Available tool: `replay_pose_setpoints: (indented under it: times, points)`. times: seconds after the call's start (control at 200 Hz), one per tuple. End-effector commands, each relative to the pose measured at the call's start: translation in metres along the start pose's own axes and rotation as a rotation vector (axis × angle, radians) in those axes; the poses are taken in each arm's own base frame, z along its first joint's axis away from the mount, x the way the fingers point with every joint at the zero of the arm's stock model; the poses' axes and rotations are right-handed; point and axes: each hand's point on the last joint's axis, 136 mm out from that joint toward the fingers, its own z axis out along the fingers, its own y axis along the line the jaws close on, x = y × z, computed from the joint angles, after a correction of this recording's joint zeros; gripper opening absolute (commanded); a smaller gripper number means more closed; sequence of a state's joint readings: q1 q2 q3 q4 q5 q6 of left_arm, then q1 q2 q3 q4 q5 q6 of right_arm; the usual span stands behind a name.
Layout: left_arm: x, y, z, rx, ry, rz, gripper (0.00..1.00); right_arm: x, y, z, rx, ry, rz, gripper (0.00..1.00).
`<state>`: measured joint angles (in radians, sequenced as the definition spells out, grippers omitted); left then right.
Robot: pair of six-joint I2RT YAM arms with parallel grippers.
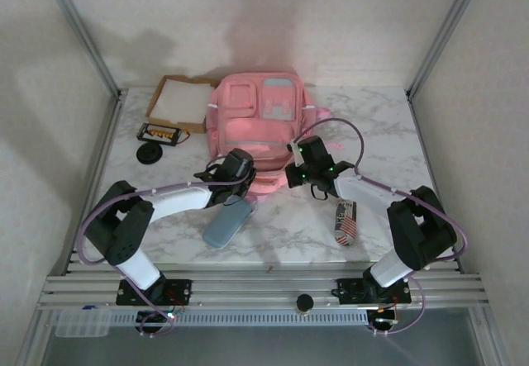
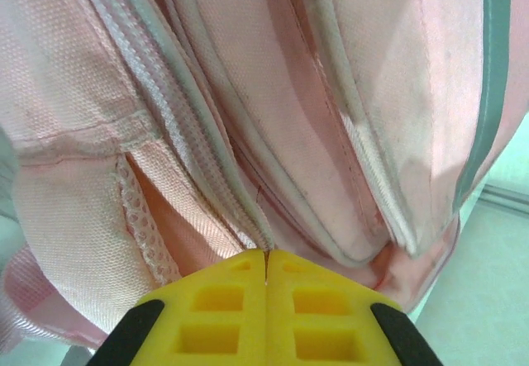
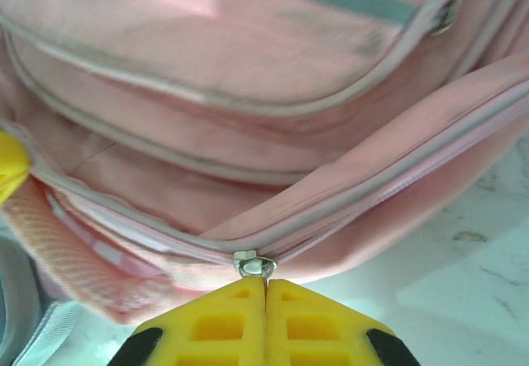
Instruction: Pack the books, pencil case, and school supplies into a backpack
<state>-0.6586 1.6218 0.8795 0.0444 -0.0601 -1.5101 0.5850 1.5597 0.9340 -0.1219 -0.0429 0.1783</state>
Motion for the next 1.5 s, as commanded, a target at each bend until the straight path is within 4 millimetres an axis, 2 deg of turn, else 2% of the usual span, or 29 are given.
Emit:
replay_pose_setpoints:
  times: [0.0, 0.215, 0.35, 0.386, 0.431, 0.506, 0.541, 0.551, 0.581, 0.626, 0.706, 0.821, 0.891, 1.062, 1.187, 1.267, 1.392, 1.497]
  points:
    - [-0.054, 0.038, -0.013, -0.125, -0.173, 0.044, 0.00, -0.008, -0.037, -0.003, 0.130, 0.011, 0.049, 0.00]
    - [-0.089, 0.046, -0.026, -0.142, -0.224, 0.070, 0.00, -0.033, -0.064, 0.004, 0.196, -0.025, 0.086, 0.00]
    - [-0.107, 0.045, -0.032, -0.146, -0.256, 0.104, 0.00, -0.036, -0.081, 0.012, 0.252, -0.015, 0.067, 0.00]
    - [-0.110, 0.045, -0.032, -0.153, -0.257, 0.114, 0.00, -0.039, -0.078, 0.013, 0.240, -0.016, 0.052, 0.00]
    - [-0.109, 0.043, -0.032, -0.148, -0.245, 0.126, 0.00, -0.042, -0.065, 0.014, 0.168, -0.021, 0.045, 0.00]
    - [-0.096, 0.033, -0.034, -0.106, -0.192, 0.138, 0.00, -0.045, -0.047, 0.010, 0.084, -0.037, 0.065, 0.00]
    - [-0.087, 0.027, -0.036, -0.069, -0.168, 0.126, 0.00, -0.043, -0.046, 0.010, 0.082, -0.034, 0.072, 0.00]
    - [-0.084, 0.026, -0.037, -0.061, -0.158, 0.120, 0.01, -0.043, -0.047, 0.009, 0.086, -0.033, 0.074, 0.00]
    - [-0.075, 0.022, -0.038, -0.024, -0.132, 0.101, 0.14, -0.040, -0.049, 0.009, 0.099, -0.024, 0.078, 0.00]
    - [-0.059, 0.015, -0.038, 0.021, -0.086, 0.073, 0.44, -0.036, -0.052, 0.009, 0.114, -0.017, 0.075, 0.00]
    - [-0.032, 0.007, -0.035, 0.049, -0.013, 0.032, 0.66, -0.031, -0.053, 0.012, 0.118, -0.009, 0.068, 0.00]
    - [0.004, -0.002, -0.025, 0.053, 0.072, -0.015, 0.79, -0.030, -0.049, 0.014, 0.093, -0.009, 0.074, 0.00]
    - [0.018, -0.007, -0.018, 0.043, 0.091, -0.034, 0.85, -0.032, -0.048, 0.013, 0.084, -0.024, 0.079, 0.00]
    - [0.036, -0.016, 0.001, 0.005, 0.104, -0.067, 0.82, -0.033, -0.045, 0.013, 0.067, -0.037, 0.082, 0.00]
    - [0.037, -0.015, 0.017, -0.050, 0.075, -0.073, 0.79, -0.034, -0.044, 0.013, 0.061, -0.042, 0.084, 0.00]
    - [0.046, -0.015, 0.027, -0.066, 0.093, -0.080, 0.76, -0.033, -0.045, 0.013, 0.062, -0.046, 0.085, 0.00]
    - [0.042, -0.001, 0.034, -0.114, 0.045, -0.097, 0.70, -0.035, -0.045, 0.013, 0.064, -0.047, 0.089, 0.00]
    - [0.038, 0.010, 0.041, -0.140, 0.020, -0.096, 0.59, -0.032, -0.048, 0.015, 0.078, -0.039, 0.095, 0.00]
